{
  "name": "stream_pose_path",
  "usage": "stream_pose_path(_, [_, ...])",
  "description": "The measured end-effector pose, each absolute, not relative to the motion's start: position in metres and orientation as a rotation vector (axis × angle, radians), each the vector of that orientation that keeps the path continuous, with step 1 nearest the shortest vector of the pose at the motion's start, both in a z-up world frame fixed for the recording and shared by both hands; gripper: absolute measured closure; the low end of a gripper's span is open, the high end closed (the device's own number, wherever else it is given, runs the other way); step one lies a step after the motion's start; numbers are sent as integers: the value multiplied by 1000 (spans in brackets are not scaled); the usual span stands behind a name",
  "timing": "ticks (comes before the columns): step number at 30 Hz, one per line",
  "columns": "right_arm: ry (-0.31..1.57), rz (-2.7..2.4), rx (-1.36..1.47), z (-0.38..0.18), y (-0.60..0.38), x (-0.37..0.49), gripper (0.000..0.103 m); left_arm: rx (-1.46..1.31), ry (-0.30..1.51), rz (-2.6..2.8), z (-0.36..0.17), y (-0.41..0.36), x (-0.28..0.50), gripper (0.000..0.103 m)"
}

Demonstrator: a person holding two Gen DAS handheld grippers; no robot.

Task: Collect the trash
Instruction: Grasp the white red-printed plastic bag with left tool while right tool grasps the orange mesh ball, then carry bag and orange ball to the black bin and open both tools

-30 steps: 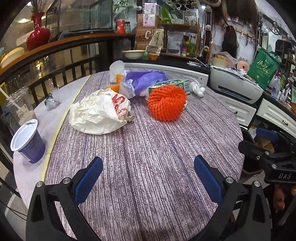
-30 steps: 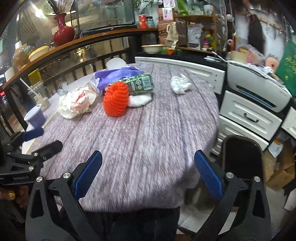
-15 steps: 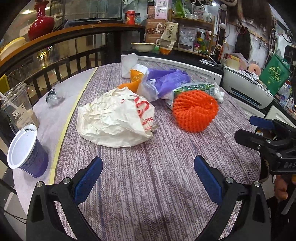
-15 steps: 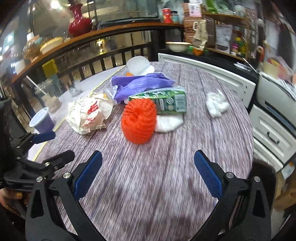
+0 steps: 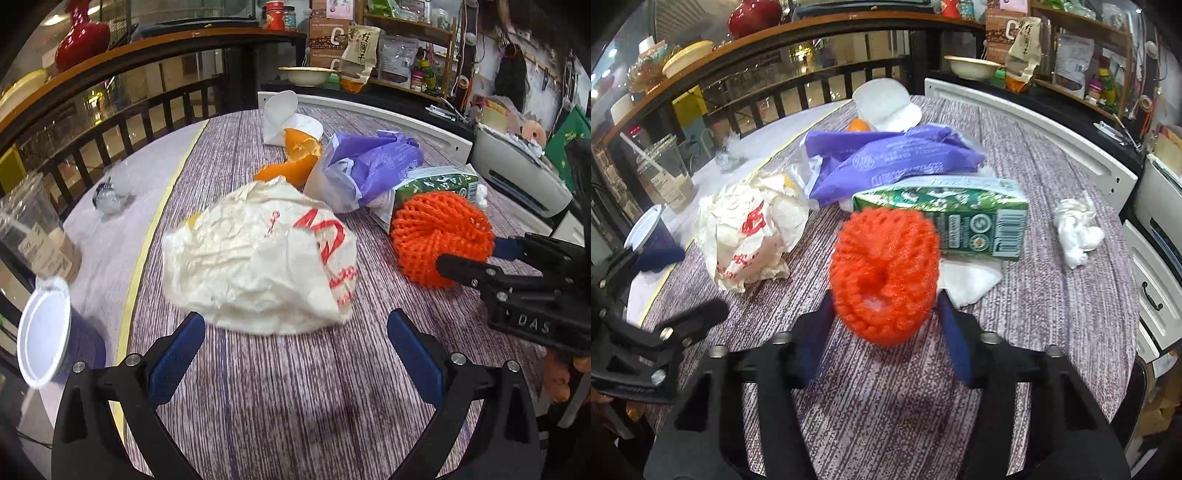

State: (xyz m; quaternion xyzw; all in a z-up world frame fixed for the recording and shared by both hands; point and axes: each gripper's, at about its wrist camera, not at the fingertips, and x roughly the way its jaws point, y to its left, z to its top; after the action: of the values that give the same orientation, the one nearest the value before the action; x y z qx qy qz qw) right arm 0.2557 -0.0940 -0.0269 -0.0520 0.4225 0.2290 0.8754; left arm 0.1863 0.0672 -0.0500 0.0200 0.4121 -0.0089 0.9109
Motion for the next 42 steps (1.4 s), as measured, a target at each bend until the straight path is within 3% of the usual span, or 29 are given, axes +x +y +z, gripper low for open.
stream_pose_path(3, [882, 484, -116, -29, -93, 256, 65, 89, 860, -28, -52, 59, 196, 6])
stream_pose_path(6, [885, 490, -112, -30, -93, 255, 75, 75, 880, -21, -59, 60, 205, 16])
stream_pose_path(16, [842, 501, -154, -26, -91, 243, 78, -5, 835, -44, -58, 73, 202, 46])
stream_pose_path(18, [836, 502, -155, -25, -92, 240, 79, 4, 823, -45, -58, 71, 200, 60])
stream_pose_path(19, [833, 503, -153, -25, -93, 239, 79, 11, 826, -43, -59, 70, 199, 80])
stream_pose_path(42, [753, 551, -60, -2, -127, 190, 79, -88, 676, -76, -24, 74, 138, 82])
